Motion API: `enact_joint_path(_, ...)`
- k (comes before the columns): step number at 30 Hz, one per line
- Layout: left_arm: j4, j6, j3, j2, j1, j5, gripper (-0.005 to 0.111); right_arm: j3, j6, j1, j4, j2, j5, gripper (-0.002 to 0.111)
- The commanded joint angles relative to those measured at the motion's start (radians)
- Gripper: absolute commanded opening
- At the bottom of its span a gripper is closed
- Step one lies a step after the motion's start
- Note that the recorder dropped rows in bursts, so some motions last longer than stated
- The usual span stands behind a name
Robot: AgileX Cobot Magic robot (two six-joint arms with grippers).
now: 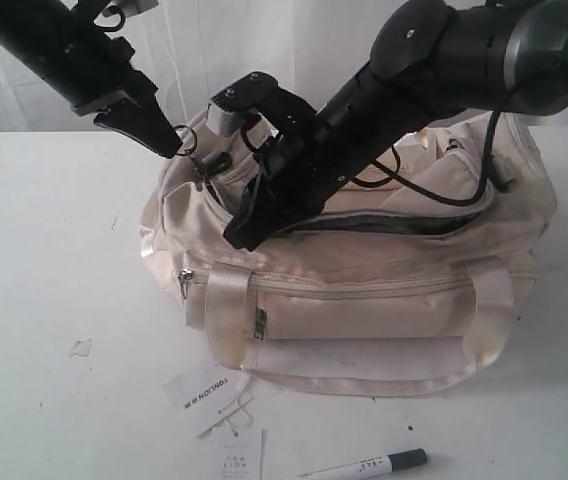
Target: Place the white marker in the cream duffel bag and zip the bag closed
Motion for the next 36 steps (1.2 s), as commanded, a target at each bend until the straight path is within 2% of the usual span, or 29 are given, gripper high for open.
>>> enact_joint_path(1,-0.003,-0.001,-0.002,0.009,0.011,-0.089,0.0,0.011,0.11,0.014,-0.116,0.0,0.155,0.0)
enact_joint_path(5,-0.012,-0.001,-0.002,0.074,0.011,-0.195,0.0,0.011,0.19,0.014,-0.205,0.0,0.188,0.0)
enact_joint_path(7,-0.065,0.025,-0.002,0.111,0.011,-0.208,0.0,0.011,0.209,0.014,-0.231,0.0,0.217,0.0)
enact_joint_path(10,-0.273,0.21,-0.002,0.156,0.011,-0.194,0.0,0.011,0.232,0.014,-0.255,0.0,0.227,0.0)
enact_joint_path(12,-0.391,0.272,-0.002,0.173,0.011,-0.236,0.0,0.011,0.254,0.014,-0.257,0.0,0.225,0.0)
enact_joint_path(14,-0.437,0.282,-0.002,0.181,0.011,-0.298,0.0,0.011,0.254,0.014,-0.257,0.0,0.227,0.0)
enact_joint_path(20,-0.444,0.277,-0.002,0.183,0.013,-0.463,0.0,0.011,0.281,0.014,-0.257,0.0,0.227,0.0)
enact_joint_path(23,-0.444,0.27,-0.002,0.187,0.022,-0.487,0.0,0.011,0.297,0.014,-0.257,0.0,0.234,0.0)
enact_joint_path(28,-0.437,0.169,-0.002,0.211,0.054,-0.489,0.0,0.011,0.297,0.014,-0.257,0.0,0.246,0.0)
enact_joint_path(36,-0.461,0.163,-0.002,0.215,0.123,-0.527,0.0,0.011,0.301,0.014,-0.257,0.0,0.259,0.0)
